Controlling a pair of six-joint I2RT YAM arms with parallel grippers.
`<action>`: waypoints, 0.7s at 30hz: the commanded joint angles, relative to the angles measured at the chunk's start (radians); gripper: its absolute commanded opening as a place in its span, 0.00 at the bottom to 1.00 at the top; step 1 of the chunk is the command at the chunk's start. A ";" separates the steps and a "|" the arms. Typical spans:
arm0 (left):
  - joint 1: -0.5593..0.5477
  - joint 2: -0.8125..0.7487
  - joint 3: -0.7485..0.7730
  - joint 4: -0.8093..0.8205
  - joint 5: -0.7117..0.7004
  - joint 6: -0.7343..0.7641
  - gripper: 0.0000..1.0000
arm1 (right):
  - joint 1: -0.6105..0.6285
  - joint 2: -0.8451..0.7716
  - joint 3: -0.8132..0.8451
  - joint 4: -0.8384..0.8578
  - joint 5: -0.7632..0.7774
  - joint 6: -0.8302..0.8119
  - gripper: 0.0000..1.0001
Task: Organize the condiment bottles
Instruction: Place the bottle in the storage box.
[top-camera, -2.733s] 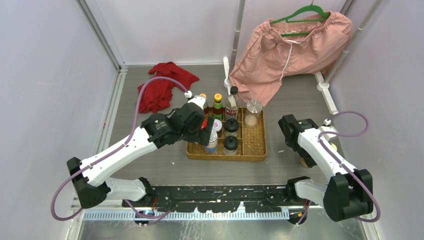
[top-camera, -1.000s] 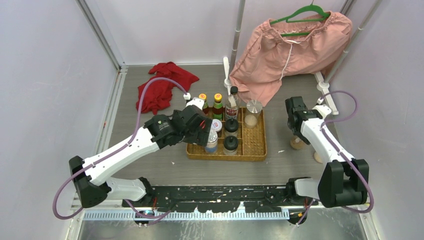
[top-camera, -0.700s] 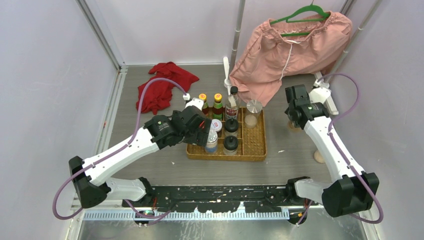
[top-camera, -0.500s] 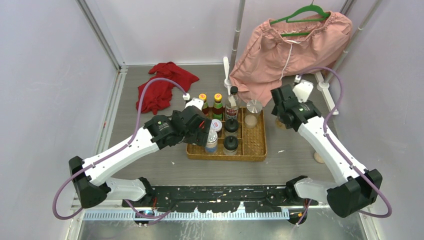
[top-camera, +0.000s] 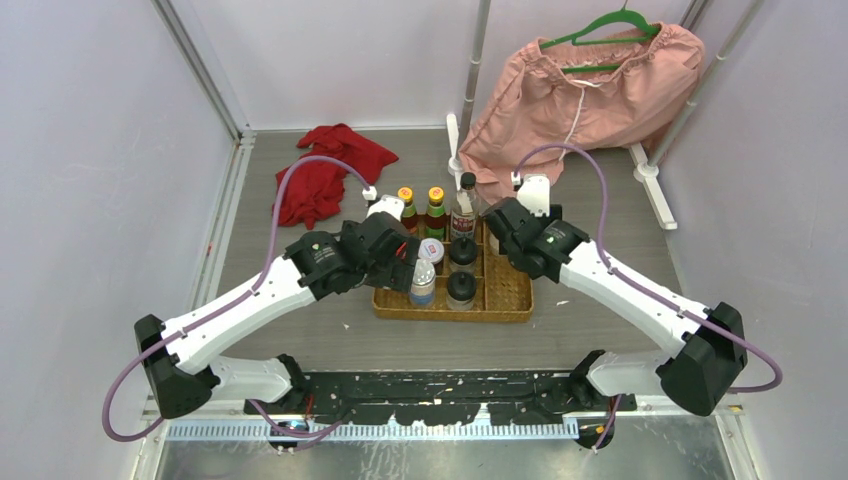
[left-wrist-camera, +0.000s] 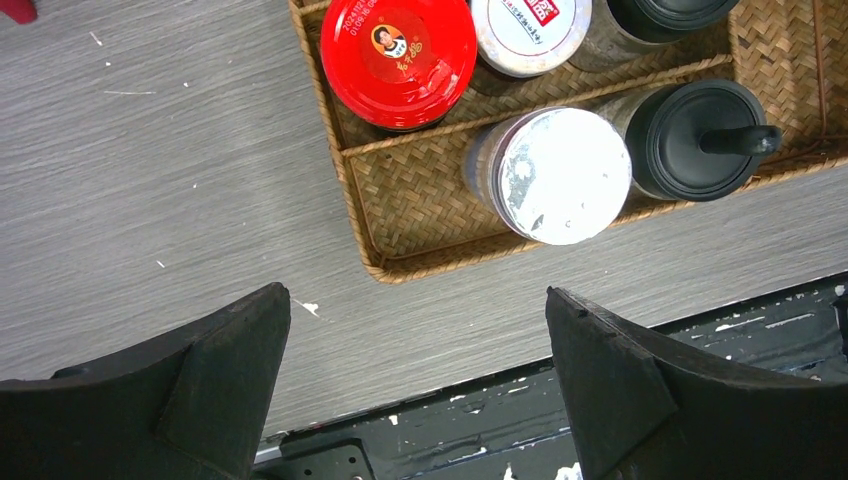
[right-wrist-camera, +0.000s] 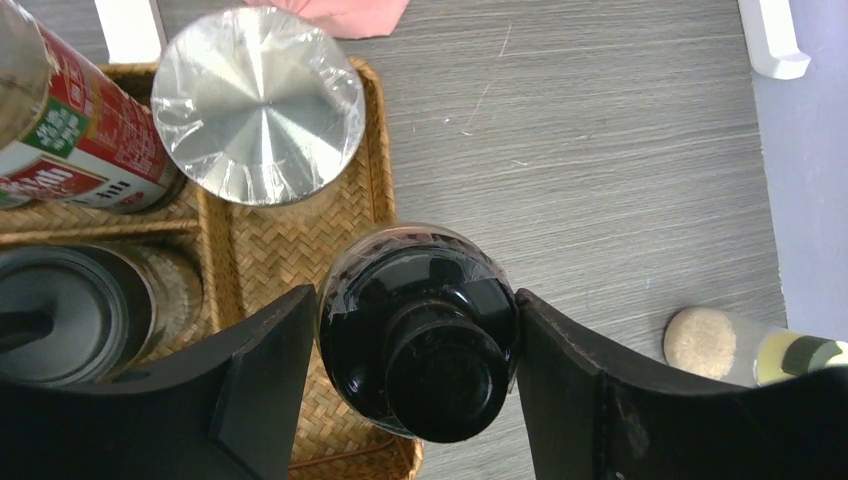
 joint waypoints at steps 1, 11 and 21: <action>0.006 -0.028 0.001 -0.006 -0.028 -0.015 1.00 | 0.040 -0.002 -0.055 0.163 0.079 -0.041 0.01; 0.006 -0.020 -0.010 -0.003 -0.037 -0.010 1.00 | 0.088 0.015 -0.181 0.389 0.075 -0.002 0.01; 0.010 -0.002 -0.018 0.011 -0.032 -0.003 1.00 | 0.111 0.089 -0.214 0.488 0.039 0.012 0.01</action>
